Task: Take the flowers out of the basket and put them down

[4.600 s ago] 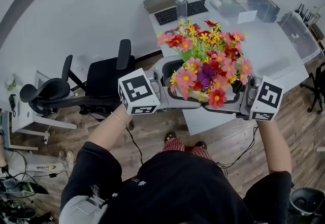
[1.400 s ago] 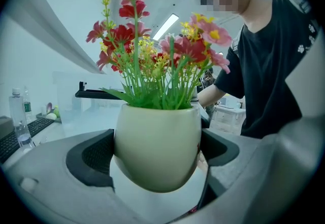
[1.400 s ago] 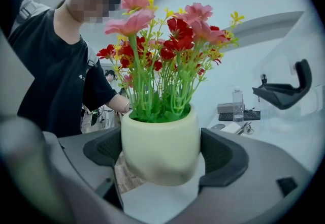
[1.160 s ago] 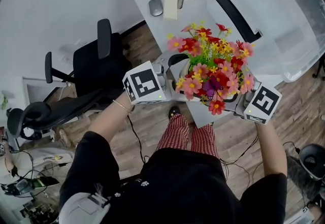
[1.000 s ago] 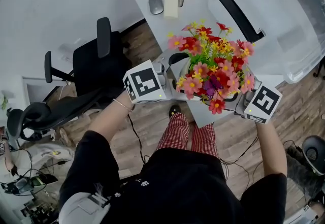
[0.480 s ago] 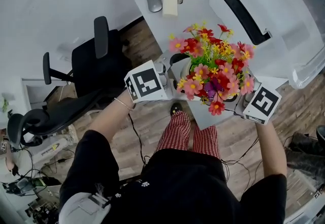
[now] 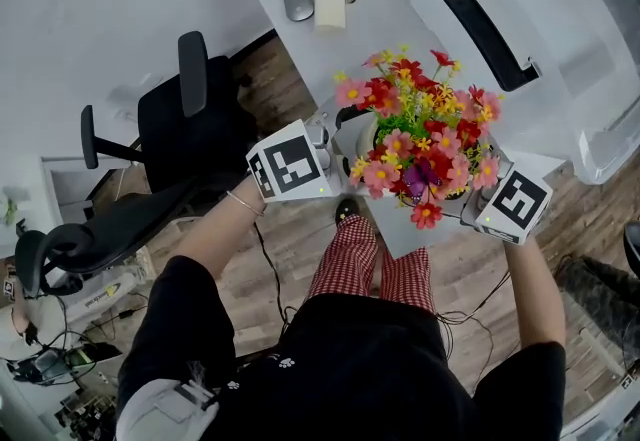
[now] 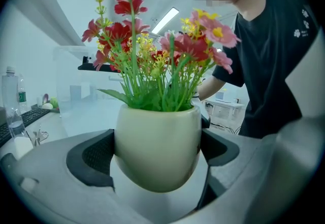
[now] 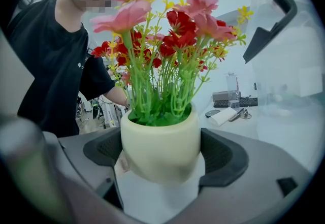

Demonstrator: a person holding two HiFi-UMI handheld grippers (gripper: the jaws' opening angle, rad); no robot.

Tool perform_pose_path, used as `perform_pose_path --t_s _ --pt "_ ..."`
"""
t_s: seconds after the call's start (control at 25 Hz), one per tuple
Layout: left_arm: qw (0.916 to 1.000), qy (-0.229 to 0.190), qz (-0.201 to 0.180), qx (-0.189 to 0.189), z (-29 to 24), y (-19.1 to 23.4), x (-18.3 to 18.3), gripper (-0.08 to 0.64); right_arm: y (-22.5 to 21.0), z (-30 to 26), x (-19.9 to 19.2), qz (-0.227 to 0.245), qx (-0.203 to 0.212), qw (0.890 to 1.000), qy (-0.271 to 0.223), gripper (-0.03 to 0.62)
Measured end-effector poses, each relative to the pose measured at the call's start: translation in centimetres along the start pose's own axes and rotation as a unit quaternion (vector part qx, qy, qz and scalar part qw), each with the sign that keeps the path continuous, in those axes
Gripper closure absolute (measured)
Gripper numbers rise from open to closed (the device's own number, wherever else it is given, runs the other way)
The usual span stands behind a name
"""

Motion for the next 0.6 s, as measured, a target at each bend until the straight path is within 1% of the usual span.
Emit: perform_pose_path --t_s 0.32,0.6 --pt "1.0 0.007 -0.003 -0.001 -0.17 0.12 -0.12 0.04 -0.07 -0.05 -0.12 0.001 -0.004 1.0 0.006 0.13" --pt "0.9997 0.021 -0.014 -0.005 -0.19 0.45 -0.38 0.04 -0.28 -0.36 -0.41 0.004 -0.014 1.0 0.016 0.13"
Point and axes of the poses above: the fingertips, and each gripper's own axes: z backward along the fingers, y to its left, x out of its top, the point moved 6 cm from there along z, backward along the fingers, and after that the axes turned 2 degrees about -x, right-handed, at the moved point
